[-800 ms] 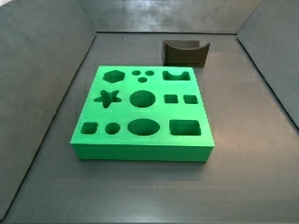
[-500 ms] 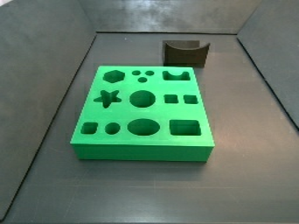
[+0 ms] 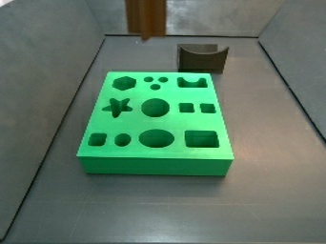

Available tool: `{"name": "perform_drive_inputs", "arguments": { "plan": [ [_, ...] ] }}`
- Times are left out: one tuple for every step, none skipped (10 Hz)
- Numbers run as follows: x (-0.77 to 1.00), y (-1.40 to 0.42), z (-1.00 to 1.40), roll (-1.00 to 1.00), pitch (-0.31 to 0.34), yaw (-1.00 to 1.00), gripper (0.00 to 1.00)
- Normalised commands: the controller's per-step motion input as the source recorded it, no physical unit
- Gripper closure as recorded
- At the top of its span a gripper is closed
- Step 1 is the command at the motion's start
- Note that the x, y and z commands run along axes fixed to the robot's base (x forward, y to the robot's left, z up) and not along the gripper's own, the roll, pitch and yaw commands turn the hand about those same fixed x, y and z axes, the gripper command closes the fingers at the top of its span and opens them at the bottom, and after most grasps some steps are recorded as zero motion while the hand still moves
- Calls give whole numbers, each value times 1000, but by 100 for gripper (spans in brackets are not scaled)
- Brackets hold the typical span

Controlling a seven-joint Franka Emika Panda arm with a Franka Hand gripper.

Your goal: Insert the star object.

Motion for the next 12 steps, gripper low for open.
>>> {"name": "perform_drive_inputs", "arguments": {
  "plan": [
    [-306, 0, -786, 201, -134, 677, 100],
    [-274, -71, -883, 0, -163, 246, 100],
    [-77, 0, -454, -224, -199, 171, 100],
    [-34, 0, -414, -241, -157, 37, 100],
    [-203, 0, -671, -134, -180, 9, 100],
    [-411, -37, -929, 0, -173, -6, 100],
    [-429, -34, -949, 34, -111, 0, 100],
    [-429, -77, -691, 114, -97, 63, 100],
    [-337, -320, -731, 190, -27, 363, 100],
    [0, -200, -574, 20, 0, 189, 100],
    [274, -23, -500, 0, 31, 0, 100],
    [414, 14, -534, 0, 124, -20, 100]
  ]
}}
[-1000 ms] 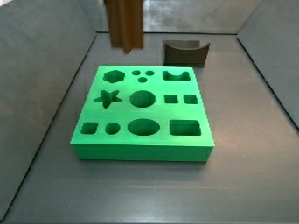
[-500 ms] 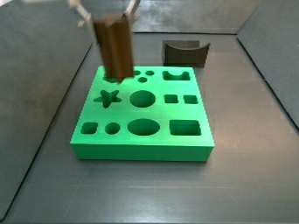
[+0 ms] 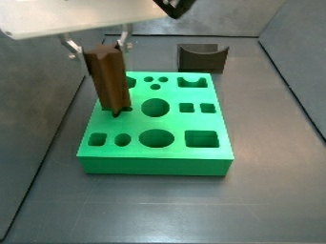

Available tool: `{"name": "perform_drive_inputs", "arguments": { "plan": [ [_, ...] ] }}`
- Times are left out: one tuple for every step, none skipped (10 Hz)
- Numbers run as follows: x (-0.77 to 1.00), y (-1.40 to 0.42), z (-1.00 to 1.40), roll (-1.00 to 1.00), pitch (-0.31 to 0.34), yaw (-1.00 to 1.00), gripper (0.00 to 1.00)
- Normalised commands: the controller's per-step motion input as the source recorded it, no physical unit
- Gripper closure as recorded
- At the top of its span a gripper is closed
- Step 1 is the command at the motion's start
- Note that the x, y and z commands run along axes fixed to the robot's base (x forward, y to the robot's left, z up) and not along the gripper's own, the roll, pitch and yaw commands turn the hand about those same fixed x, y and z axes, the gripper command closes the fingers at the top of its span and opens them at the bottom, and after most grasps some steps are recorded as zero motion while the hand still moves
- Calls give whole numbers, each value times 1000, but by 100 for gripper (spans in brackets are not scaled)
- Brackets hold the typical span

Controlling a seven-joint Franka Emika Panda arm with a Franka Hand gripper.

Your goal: Insert the star object.

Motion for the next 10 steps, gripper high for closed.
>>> {"name": "perform_drive_inputs", "arguments": {
  "plan": [
    [180, 117, -566, 29, 124, -49, 100],
    [-43, 114, -566, 111, 60, 0, 100],
    [-306, 34, -566, 113, 0, 69, 100],
    [-320, 0, -549, 74, 0, 146, 100],
    [-451, -17, -480, 0, -7, 54, 100],
    [-429, 0, -423, -4, 0, 0, 100],
    [-337, 0, -443, 0, 0, -26, 100],
    [0, -9, -714, -103, 0, -134, 100],
    [137, -66, -1000, -46, -19, -169, 100],
    [314, -103, -1000, 4, -16, -100, 100]
  ]
}}
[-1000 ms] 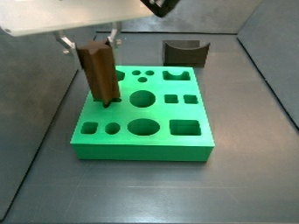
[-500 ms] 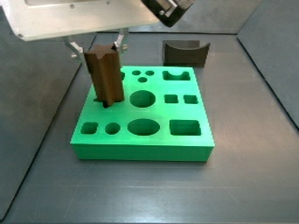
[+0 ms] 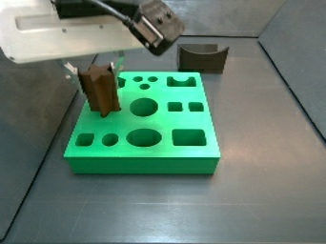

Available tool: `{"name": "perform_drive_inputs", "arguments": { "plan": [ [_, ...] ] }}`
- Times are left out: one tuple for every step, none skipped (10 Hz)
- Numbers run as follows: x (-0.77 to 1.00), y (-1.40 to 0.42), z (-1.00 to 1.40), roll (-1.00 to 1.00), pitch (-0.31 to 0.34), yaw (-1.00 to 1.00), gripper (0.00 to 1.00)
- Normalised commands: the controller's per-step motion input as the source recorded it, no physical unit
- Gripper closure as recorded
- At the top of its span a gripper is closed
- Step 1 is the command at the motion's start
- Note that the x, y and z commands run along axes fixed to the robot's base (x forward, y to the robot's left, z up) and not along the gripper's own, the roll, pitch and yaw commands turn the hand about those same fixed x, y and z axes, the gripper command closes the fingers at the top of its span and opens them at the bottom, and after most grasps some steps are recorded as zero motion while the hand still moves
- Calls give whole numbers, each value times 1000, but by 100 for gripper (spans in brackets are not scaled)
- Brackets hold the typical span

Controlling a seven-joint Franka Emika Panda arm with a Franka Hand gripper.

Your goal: Insert the star object.

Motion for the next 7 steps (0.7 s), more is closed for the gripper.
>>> {"name": "perform_drive_inputs", "arguments": {
  "plan": [
    [483, -117, -1000, 3, -7, -60, 100],
    [491, -117, -1000, 9, -4, -57, 100],
    [569, -151, -1000, 71, 0, 0, 100],
    [537, -157, -1000, 97, 0, 0, 100],
    [6, -94, -860, 0, -191, -11, 100],
    [0, 0, -149, -96, -123, 0, 100],
    [0, 0, 0, 0, 0, 0, 100]
  ]
}}
